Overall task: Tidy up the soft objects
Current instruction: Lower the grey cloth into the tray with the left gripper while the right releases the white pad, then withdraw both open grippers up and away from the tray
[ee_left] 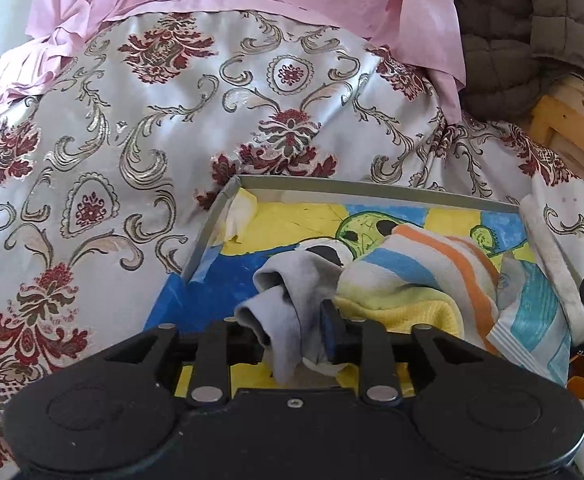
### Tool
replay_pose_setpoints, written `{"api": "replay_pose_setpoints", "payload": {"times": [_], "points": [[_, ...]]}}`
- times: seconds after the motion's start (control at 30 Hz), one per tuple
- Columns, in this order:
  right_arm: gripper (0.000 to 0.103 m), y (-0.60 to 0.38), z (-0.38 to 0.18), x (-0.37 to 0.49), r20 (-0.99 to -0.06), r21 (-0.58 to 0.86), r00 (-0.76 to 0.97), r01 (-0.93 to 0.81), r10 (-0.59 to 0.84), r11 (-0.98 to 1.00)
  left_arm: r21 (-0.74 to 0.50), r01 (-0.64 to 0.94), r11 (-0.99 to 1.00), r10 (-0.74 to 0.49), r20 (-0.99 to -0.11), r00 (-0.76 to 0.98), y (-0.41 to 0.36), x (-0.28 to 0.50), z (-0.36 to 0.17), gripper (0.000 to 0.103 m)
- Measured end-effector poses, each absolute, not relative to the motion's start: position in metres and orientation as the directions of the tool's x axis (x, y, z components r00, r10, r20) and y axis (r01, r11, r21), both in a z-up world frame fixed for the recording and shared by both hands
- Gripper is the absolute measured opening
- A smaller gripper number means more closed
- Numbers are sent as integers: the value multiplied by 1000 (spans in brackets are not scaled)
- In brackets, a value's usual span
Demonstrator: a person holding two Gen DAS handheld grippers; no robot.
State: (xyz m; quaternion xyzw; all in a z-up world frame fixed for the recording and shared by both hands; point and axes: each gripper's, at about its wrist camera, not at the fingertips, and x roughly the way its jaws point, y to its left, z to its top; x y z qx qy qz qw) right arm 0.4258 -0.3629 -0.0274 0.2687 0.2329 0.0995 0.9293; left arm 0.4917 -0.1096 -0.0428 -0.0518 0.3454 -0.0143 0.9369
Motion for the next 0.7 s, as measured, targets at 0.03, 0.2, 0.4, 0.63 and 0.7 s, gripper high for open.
{"api": "replay_pose_setpoints", "payload": {"times": [0.03, 0.2, 0.4, 0.63, 0.7], "points": [[47, -362, -27, 426, -381, 544, 871, -60, 310, 837, -111, -11, 994, -64, -645, 762, -108, 490, -42, 34], [54, -361, -23, 423, -389, 526, 871, -58, 301, 848, -120, -9, 993, -70, -636, 769, -105, 481, -40, 41], [61, -356, -15, 415, -404, 486, 873, -47, 272, 873, -141, -2, 990, -87, -626, 775, -102, 469, -33, 50], [72, -343, 5, 392, -412, 407, 884, -38, 221, 913, -165, 39, 986, -129, -583, 802, -104, 444, -13, 65], [75, -341, 12, 382, -409, 385, 889, -34, 203, 922, -171, 51, 984, -141, -567, 811, -104, 434, -7, 67]]}}
